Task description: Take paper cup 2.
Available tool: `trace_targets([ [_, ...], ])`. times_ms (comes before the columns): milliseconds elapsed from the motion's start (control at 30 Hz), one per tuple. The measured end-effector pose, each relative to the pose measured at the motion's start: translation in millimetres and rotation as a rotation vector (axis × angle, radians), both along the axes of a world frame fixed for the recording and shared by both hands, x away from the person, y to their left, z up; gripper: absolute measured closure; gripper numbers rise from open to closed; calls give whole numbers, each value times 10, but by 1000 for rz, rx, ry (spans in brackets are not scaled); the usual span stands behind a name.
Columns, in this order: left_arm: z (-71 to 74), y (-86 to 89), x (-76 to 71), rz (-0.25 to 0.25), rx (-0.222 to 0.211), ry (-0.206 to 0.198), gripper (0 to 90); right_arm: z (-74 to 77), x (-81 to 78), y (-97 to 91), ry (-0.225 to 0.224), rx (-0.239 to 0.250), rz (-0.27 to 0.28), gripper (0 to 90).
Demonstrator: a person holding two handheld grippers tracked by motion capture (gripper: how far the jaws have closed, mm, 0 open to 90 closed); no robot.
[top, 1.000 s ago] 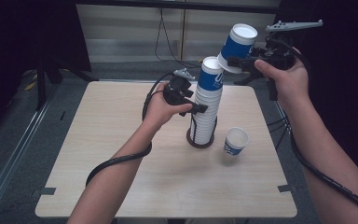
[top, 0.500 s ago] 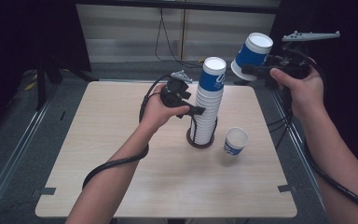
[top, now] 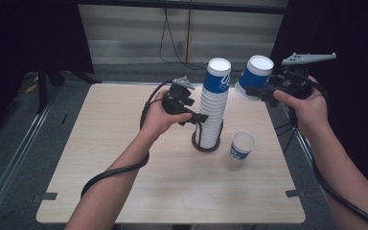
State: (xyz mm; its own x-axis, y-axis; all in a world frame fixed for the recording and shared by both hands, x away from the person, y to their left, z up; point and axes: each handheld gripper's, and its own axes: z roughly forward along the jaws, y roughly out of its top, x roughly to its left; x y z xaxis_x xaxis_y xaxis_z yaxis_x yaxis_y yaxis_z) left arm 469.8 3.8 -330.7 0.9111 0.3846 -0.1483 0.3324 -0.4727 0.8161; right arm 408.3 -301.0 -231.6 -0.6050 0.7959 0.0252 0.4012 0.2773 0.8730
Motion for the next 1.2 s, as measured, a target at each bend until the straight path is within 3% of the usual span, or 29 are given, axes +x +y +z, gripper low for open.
trace_targets([
  [367,-68,72,-78,-19,-21,7,159,-231,-97,31,27,-36,52,231],
  [1200,-243,138,-199,-48,8,25,158,-758,-227,70,97,-75,133,231],
])
